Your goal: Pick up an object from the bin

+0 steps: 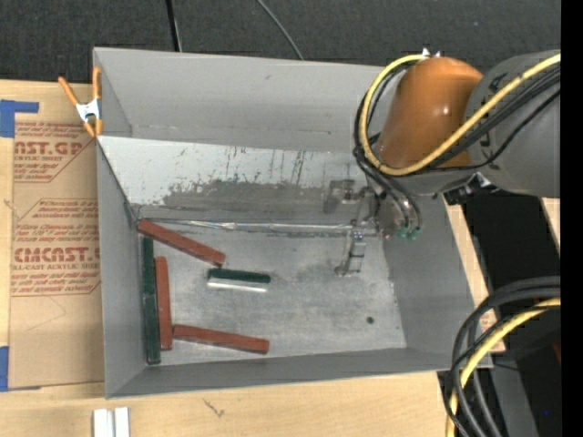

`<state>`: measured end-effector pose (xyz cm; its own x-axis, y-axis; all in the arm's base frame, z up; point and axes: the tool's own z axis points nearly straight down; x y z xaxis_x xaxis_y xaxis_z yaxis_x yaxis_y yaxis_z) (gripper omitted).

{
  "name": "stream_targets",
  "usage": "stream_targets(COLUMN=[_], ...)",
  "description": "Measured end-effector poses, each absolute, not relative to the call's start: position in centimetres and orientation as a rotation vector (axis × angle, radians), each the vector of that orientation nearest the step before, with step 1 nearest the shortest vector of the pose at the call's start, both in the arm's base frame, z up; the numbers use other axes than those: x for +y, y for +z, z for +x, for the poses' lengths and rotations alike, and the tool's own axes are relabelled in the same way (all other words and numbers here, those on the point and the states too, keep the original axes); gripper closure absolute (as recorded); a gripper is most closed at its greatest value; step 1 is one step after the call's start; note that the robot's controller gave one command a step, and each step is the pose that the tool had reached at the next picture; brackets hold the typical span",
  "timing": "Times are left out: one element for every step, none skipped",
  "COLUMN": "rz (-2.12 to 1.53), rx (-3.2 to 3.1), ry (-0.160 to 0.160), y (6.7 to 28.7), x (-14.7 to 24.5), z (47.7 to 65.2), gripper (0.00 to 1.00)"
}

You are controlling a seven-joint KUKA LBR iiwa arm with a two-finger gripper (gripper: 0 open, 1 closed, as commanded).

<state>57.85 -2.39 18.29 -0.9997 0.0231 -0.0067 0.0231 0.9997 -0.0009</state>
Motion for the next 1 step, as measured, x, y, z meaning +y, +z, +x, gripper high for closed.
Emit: stream_targets(rz=[0.112], rx=[3.134], ry=[0.006], y=[12.45], x=[-0.99], z=[53.71], gripper=[0.0])
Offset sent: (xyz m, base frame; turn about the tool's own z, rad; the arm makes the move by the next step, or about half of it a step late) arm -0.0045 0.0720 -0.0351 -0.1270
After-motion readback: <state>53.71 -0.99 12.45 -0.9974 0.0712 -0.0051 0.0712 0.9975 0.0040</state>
